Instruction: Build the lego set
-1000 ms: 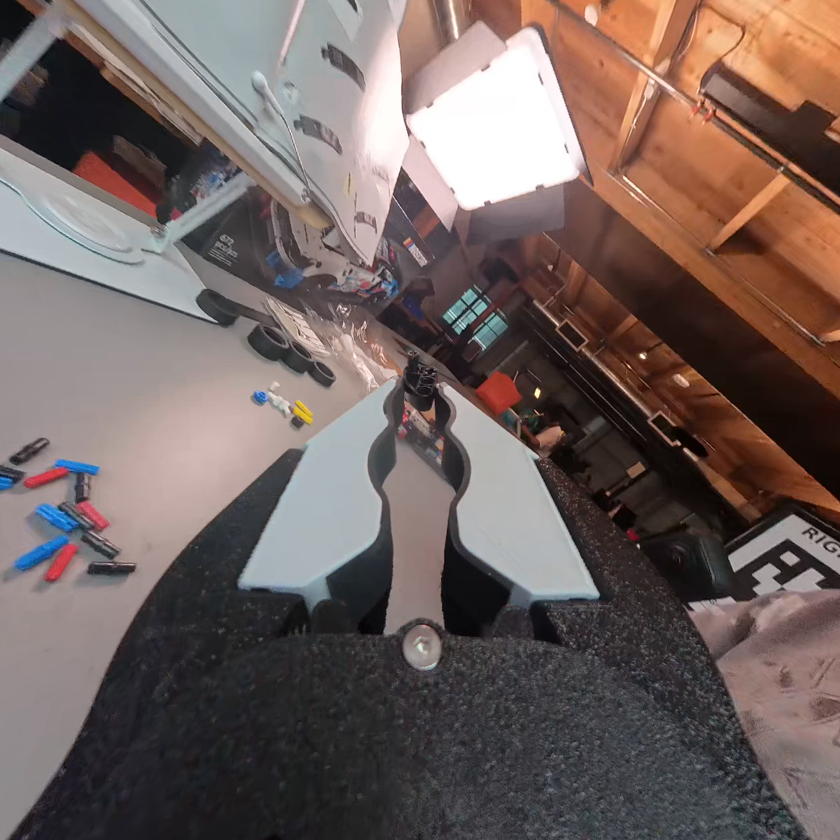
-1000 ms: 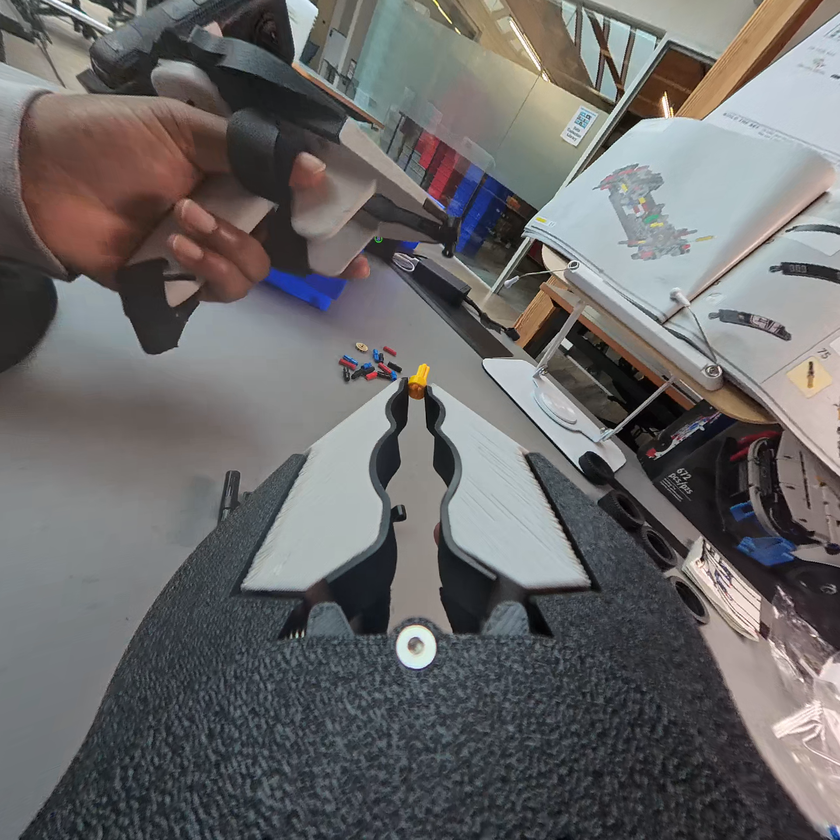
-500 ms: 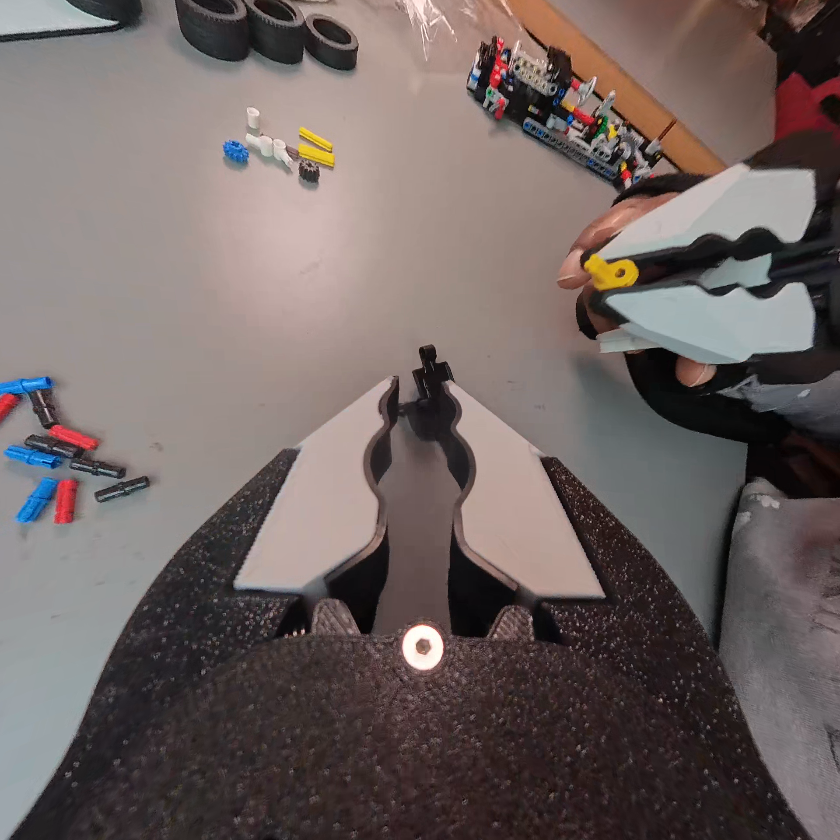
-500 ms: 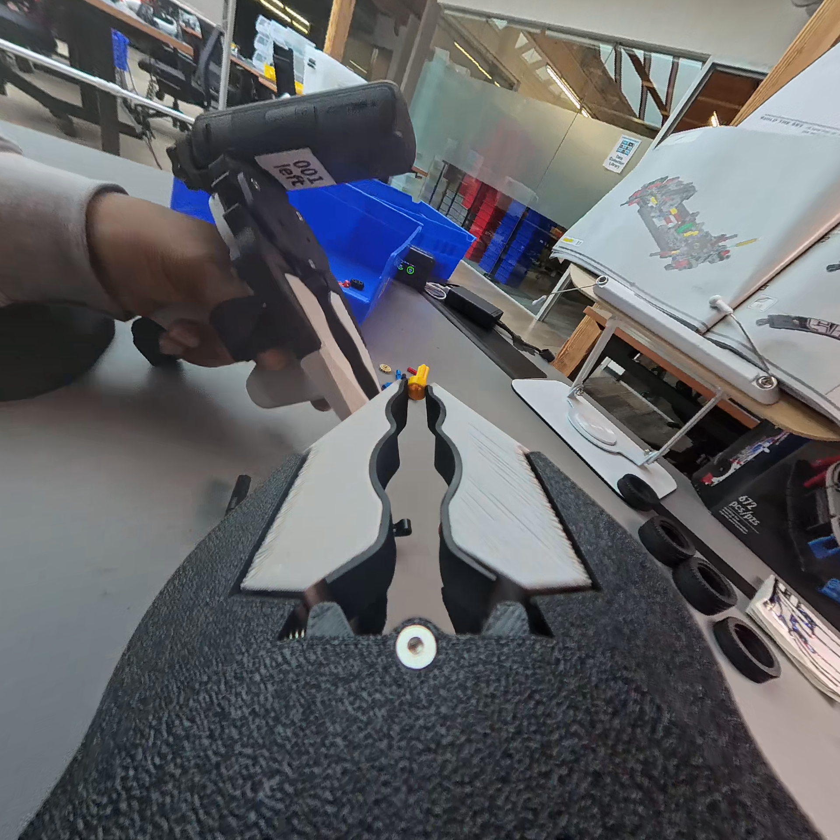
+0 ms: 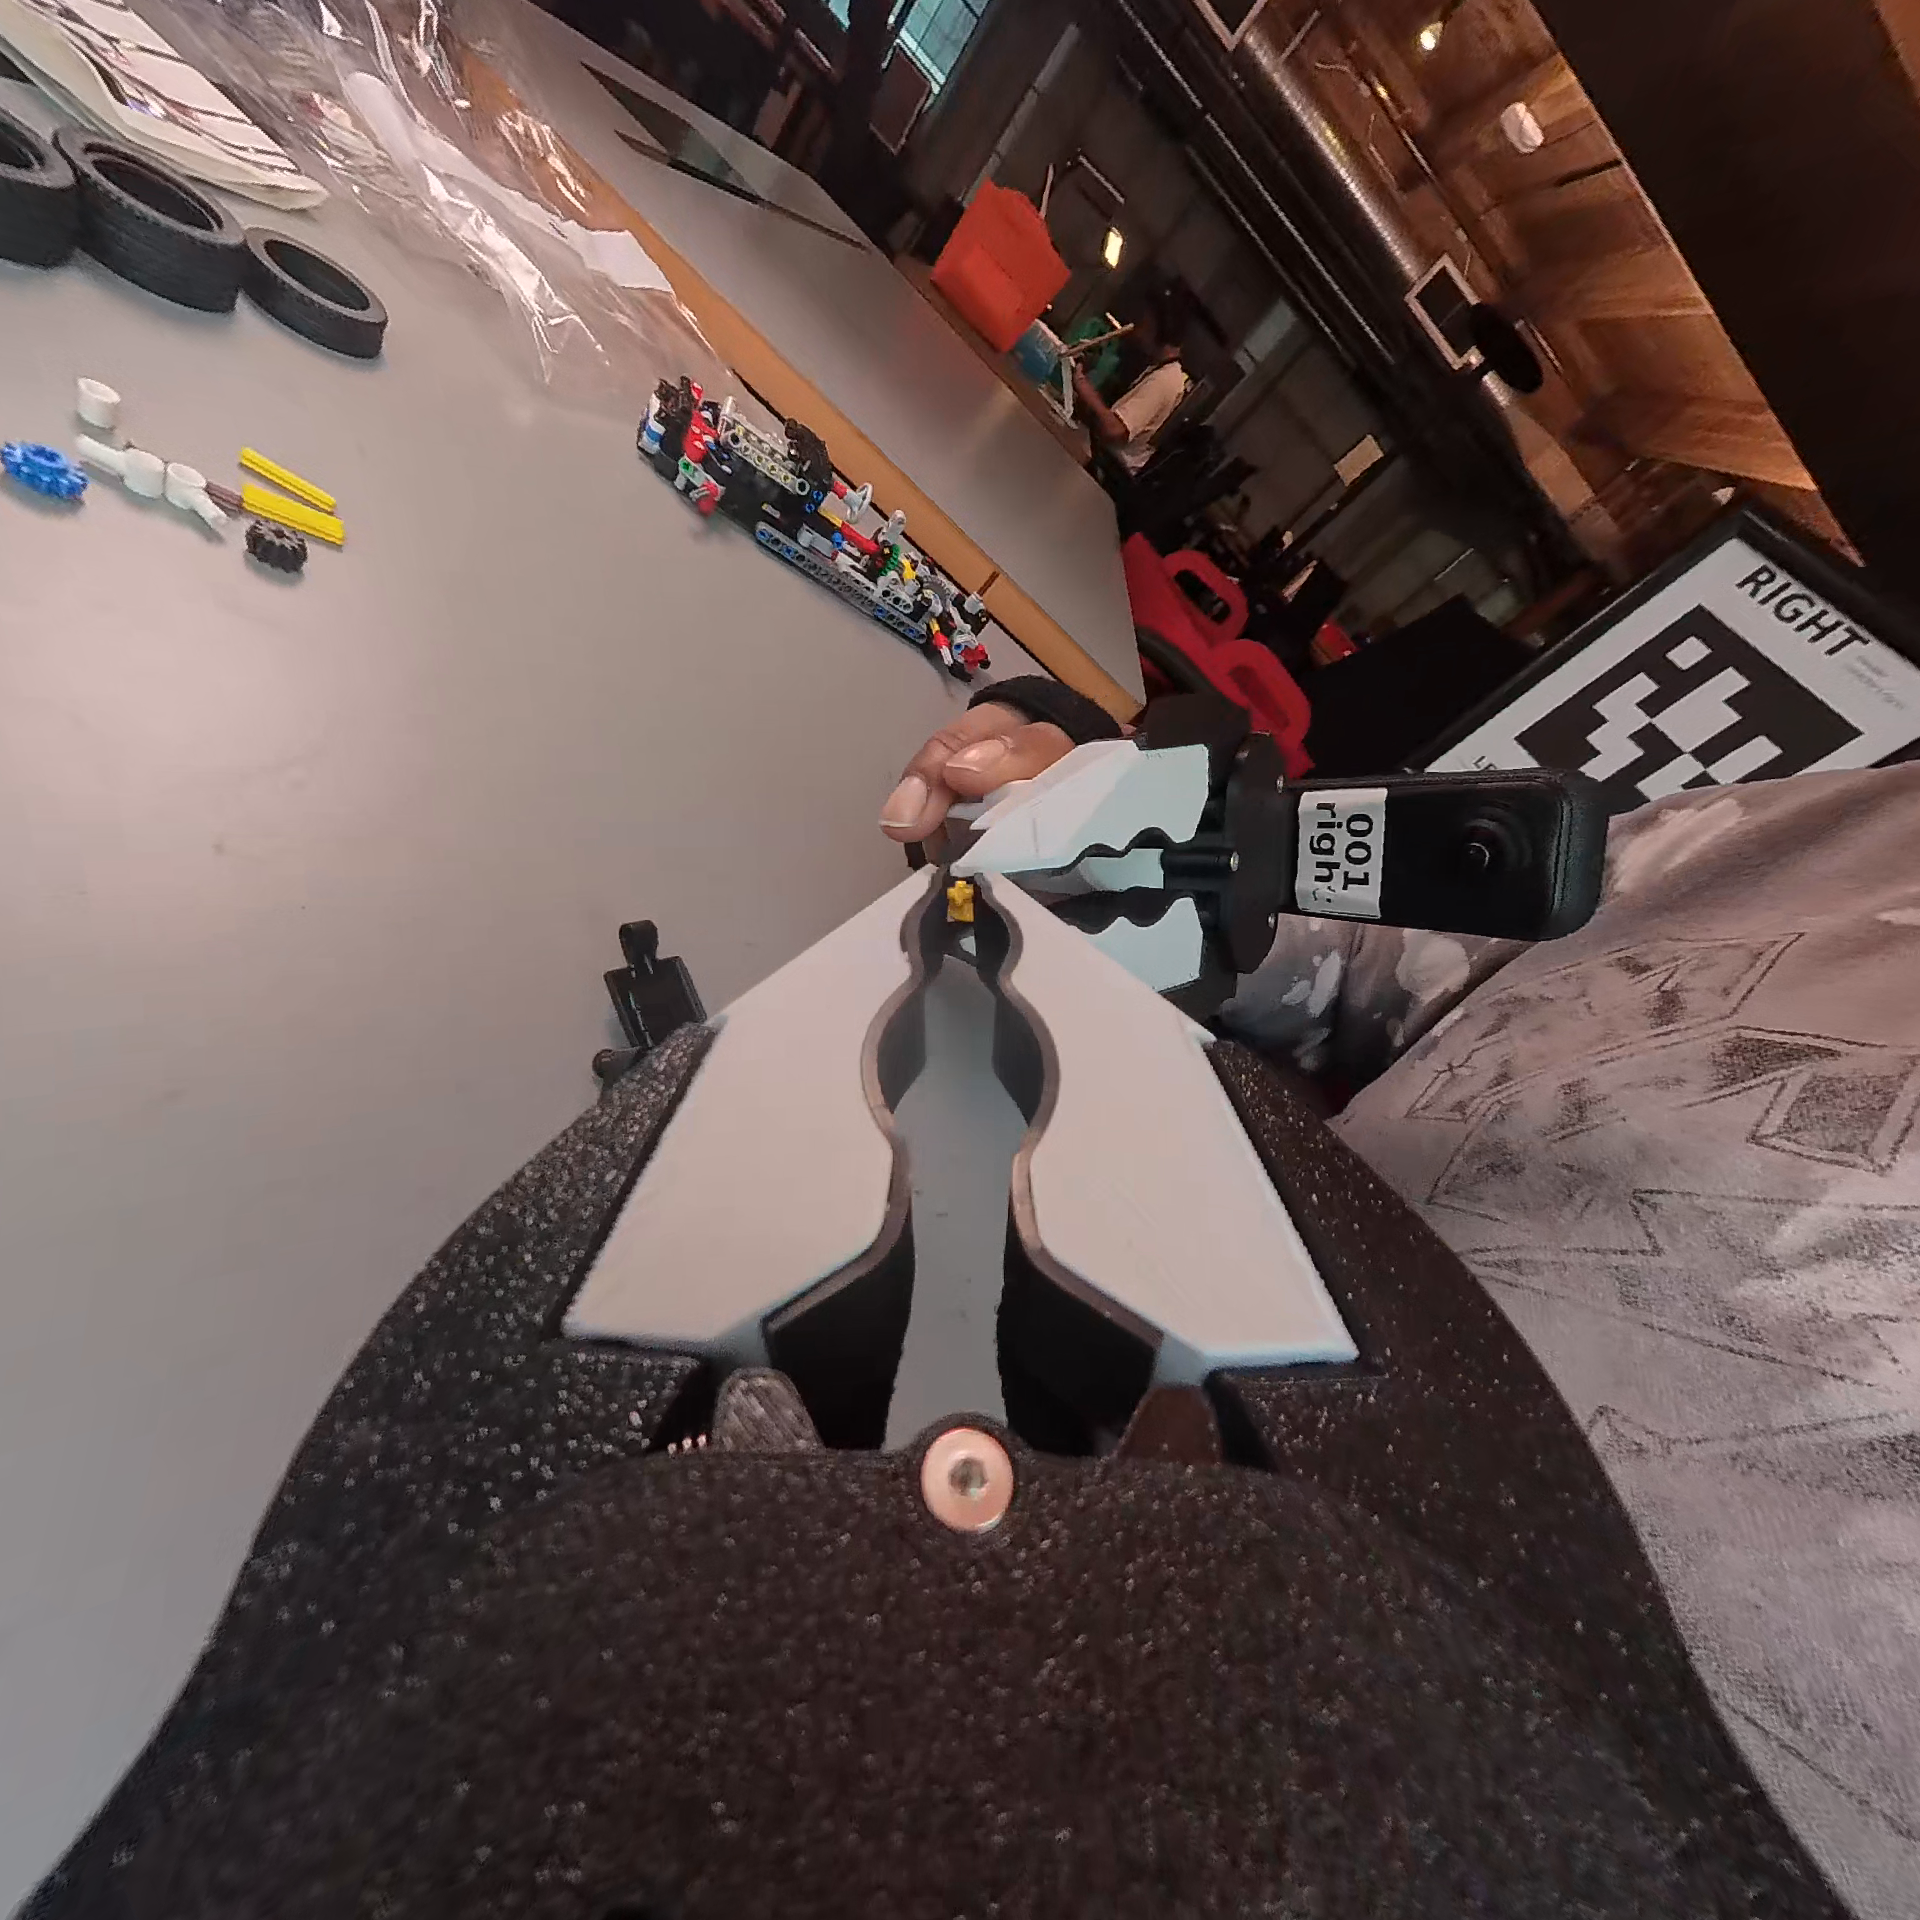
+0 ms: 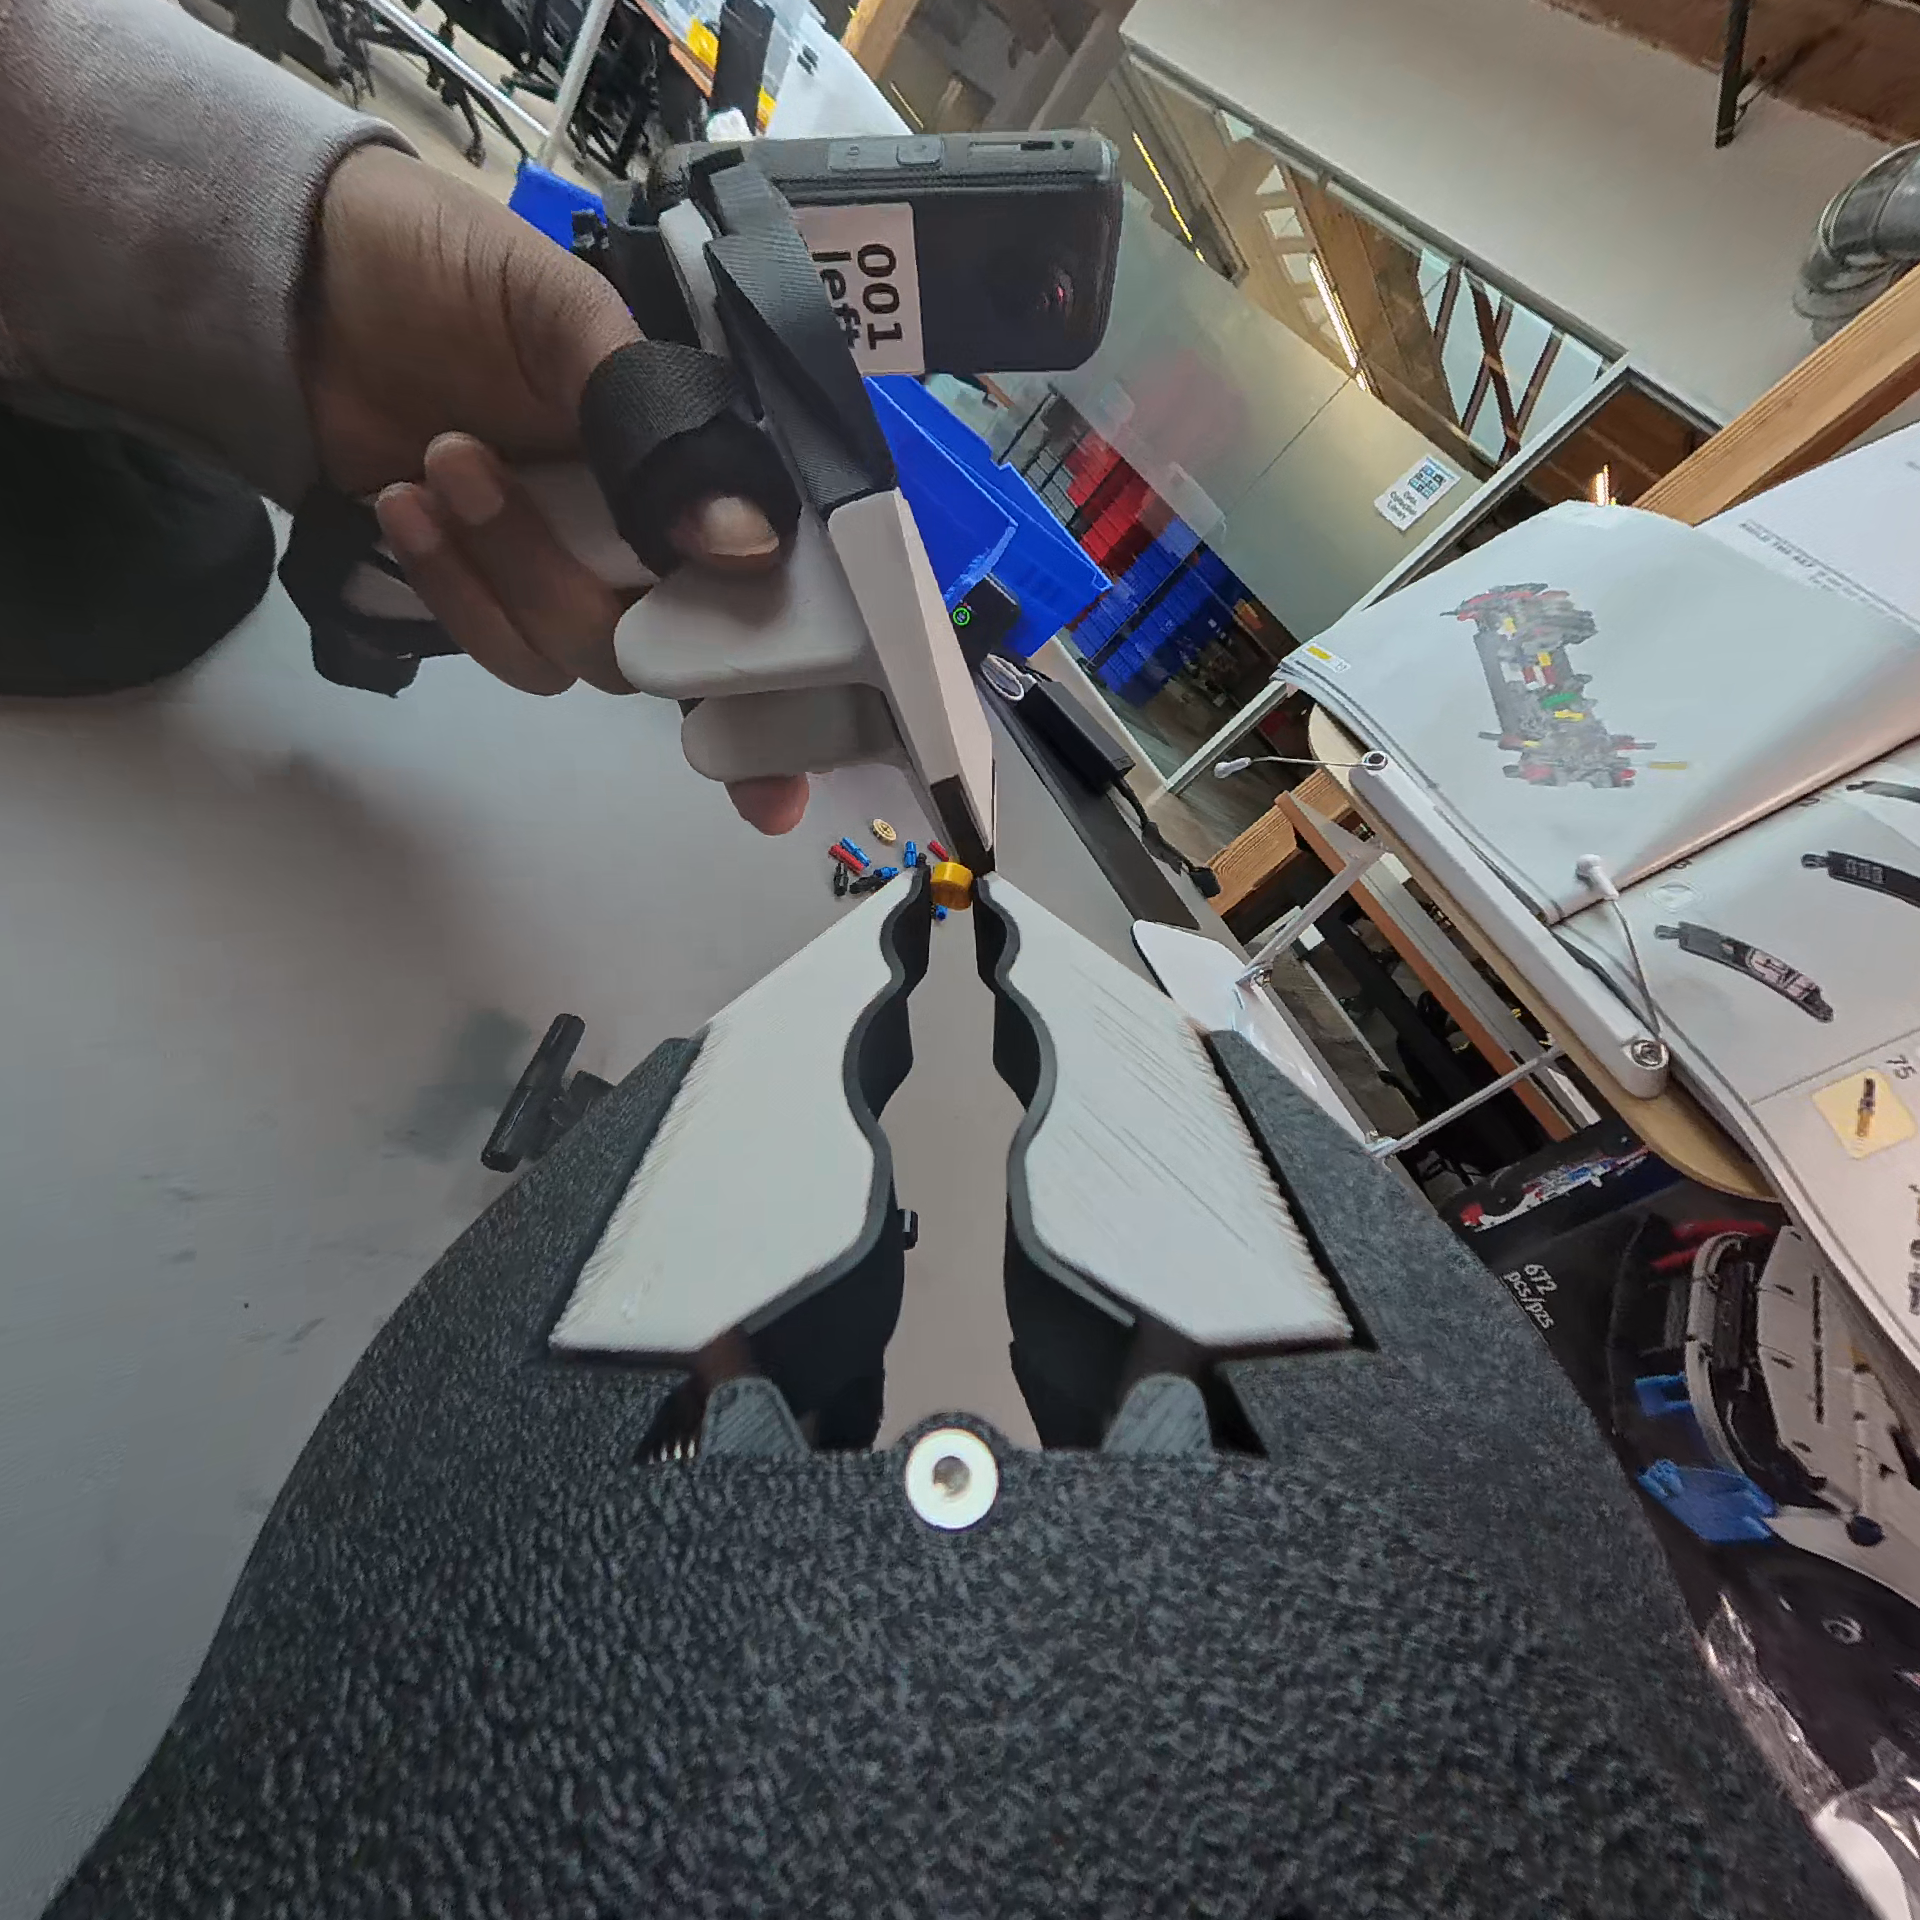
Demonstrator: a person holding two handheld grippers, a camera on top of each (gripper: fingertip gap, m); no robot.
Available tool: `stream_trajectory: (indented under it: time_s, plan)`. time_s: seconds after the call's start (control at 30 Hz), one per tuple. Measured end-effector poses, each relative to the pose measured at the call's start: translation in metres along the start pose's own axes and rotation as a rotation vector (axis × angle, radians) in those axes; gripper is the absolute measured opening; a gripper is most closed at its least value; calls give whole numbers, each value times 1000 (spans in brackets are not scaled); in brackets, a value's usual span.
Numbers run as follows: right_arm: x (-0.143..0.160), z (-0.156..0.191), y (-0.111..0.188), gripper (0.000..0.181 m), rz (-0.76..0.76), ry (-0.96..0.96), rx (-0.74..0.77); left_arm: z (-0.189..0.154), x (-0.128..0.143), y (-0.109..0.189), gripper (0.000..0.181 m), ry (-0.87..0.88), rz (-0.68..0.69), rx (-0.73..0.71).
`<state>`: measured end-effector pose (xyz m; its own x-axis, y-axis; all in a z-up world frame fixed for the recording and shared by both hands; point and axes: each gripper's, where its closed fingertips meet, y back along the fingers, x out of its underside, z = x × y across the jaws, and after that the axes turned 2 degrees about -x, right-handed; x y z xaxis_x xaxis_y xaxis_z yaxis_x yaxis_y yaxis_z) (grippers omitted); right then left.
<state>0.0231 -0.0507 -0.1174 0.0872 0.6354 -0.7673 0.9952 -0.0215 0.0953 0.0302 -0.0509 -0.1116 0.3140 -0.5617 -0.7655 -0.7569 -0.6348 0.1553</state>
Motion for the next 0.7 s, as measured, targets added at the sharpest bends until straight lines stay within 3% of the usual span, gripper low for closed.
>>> stream_trajectory:
  time_s: [0.07,0.13,0.27,0.37,0.47,0.53,0.7]
  plan:
    - [-2,-5,0,13,-7,-11,23,2,-7,3,2,-76,-21,-69]
    - [3,-13,0,19,13,-73,20,24,-27,23,1,-204,-69,-280]
    - [39,-11,-2,23,158,-202,-110,95,-72,129,3,-504,-97,-1009]
    - [64,11,-6,25,292,-260,-307,127,-74,200,3,-481,-49,-1352]
    - [73,27,-10,26,362,-279,-458,146,-60,222,3,-379,-4,-1425]
    - [76,34,-15,26,399,-264,-524,149,-55,221,17,-359,-6,-1416]
    - [85,50,-20,14,467,-202,-610,128,-65,186,29,-465,-68,-1268]
